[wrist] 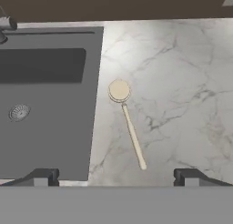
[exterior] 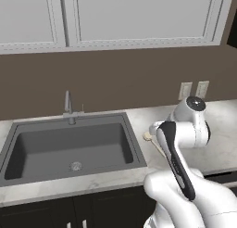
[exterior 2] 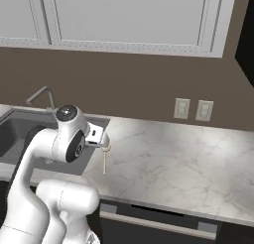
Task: Grab the spray bottle from the cabinet, then place it next to the cutting board for sanitizing. Then grab the dish brush from the countertop next to the sink and place it next to the cutting board.
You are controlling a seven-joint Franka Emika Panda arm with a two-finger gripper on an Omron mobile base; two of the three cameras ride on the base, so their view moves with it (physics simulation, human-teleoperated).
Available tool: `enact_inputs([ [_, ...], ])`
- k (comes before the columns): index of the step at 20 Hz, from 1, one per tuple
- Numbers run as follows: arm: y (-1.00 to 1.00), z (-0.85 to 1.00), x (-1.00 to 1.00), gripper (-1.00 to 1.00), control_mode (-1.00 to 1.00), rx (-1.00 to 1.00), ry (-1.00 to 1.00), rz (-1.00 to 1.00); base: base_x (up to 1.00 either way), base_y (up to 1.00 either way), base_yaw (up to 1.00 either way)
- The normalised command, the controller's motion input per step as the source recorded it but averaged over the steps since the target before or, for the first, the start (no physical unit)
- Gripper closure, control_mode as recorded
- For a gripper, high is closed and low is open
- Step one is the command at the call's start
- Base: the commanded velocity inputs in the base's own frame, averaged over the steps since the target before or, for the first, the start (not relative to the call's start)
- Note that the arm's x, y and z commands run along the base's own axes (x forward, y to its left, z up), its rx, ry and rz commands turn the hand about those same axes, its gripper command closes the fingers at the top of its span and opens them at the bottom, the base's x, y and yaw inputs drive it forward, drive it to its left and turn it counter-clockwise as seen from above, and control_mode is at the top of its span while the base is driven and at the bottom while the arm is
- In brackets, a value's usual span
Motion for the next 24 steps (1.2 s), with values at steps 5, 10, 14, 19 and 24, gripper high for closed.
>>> enact_inputs([
  [5,-0.13,-0.48,0.35,-1.0,-1.0,-0.04,0.0,0.0,0.0,0.0,0.0],
  [10,0.0,-0.27,0.01,-1.0,-1.0,0.0,0.03,0.04,0.0,0.0,0.0],
  [14,0.0,-0.34,0.0,-1.0,-1.0,0.0,0.02,0.1,0.0,0.0,0.0],
  [19,0.0,-0.43,0.0,-1.0,-1.0,0.0,0.02,0.1,0.0,0.0,0.0],
  [24,0.01,-0.4,0.16,-1.0,-1.0,-0.01,0.05,0.03,0.0,0.0,0.0],
])
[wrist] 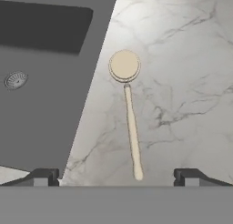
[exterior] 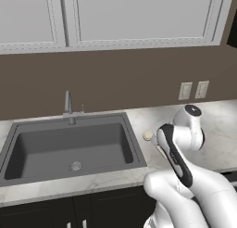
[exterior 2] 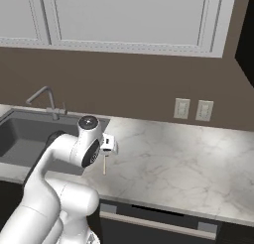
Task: Grab the spray bottle from the cabinet, then place it next to the cutting board for sanitizing. Then grab the dish brush from the countertop next to the sink and place it next to the cutting board.
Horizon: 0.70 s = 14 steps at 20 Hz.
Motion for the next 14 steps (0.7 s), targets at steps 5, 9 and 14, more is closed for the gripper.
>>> enact_inputs([
  [5,0.02,-0.46,0.32,-1.0,-1.0,-0.01,0.01,0.02,0.0,0.0,0.0],
  [9,0.16,-0.49,0.44,-1.0,-1.0,-0.03,0.02,0.01,0.0,0.0,0.0],
  [14,0.31,-0.49,0.49,-1.0,-1.0,-0.06,0.01,0.0,0.0,0.0,0.0],
])
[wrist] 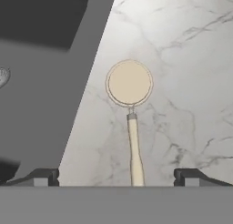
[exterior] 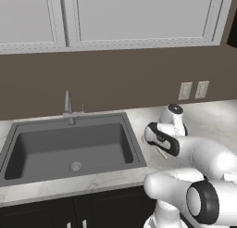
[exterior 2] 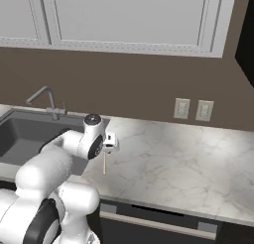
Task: Grab the spray bottle from the cabinet, then place it next to the cutting board for sanitizing. Then grab the dish brush from the countertop next to the sink and place it next to the cutting board.
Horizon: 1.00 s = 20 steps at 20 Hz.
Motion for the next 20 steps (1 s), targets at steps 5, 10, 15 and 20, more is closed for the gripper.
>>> enact_inputs([
  [5,0.04,-0.42,0.44,-1.0,-1.0,-0.02,0.04,0.0,0.0,0.0,0.0],
  [10,-0.04,-0.38,0.31,-1.0,-1.0,-0.01,0.06,0.02,0.0,0.0,0.0],
  [15,-0.02,-0.16,0.18,-1.0,-1.0,0.0,0.15,0.01,0.0,0.0,0.0],
  [20,-0.03,-0.18,0.09,-1.0,-1.0,0.0,0.03,0.04,0.0,0.0,0.0],
])
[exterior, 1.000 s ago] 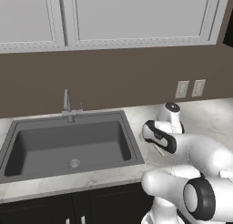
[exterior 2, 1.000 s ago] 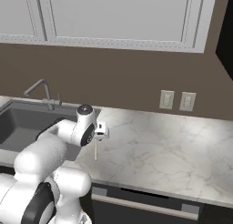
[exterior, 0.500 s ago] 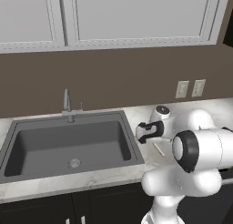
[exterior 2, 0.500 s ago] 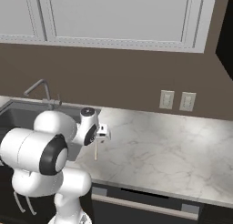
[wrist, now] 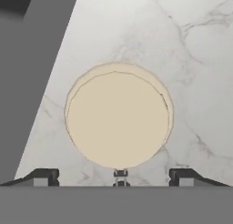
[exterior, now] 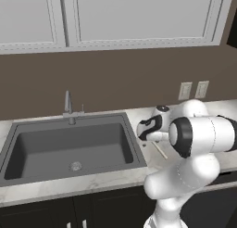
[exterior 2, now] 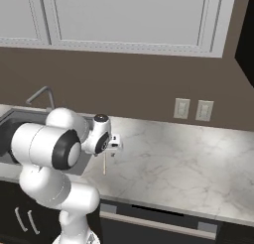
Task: Grab the spray bottle from the cabinet, then place it next to the cutting board for sanitizing. Then grab the dish brush from the countertop next to the sink and place it next to the cutting board.
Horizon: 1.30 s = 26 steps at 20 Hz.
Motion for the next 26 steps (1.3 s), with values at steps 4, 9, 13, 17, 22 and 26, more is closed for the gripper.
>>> enact_inputs([
  [4,-0.02,-0.38,0.16,1.0,-1.0,0.0,0.0,0.06,0.0,0.0,0.0],
  [9,-0.01,-0.39,0.06,1.0,-1.0,0.0,0.0,0.06,0.0,0.0,0.0],
  [13,0.0,-0.23,0.0,1.0,-1.0,0.0,-0.02,0.03,0.0,0.0,0.0],
  [17,0.15,0.25,-0.42,1.0,-1.0,0.0,-0.08,0.0,0.0,0.0,0.0],
  [22,0.36,0.7,-0.6,1.0,-1.0,0.0,-0.03,0.0,0.0,0.0,0.0],
  [26,0.34,1.0,-0.52,1.0,-1.0,-0.01,-0.09,0.0,0.0,0.0,0.0],
])
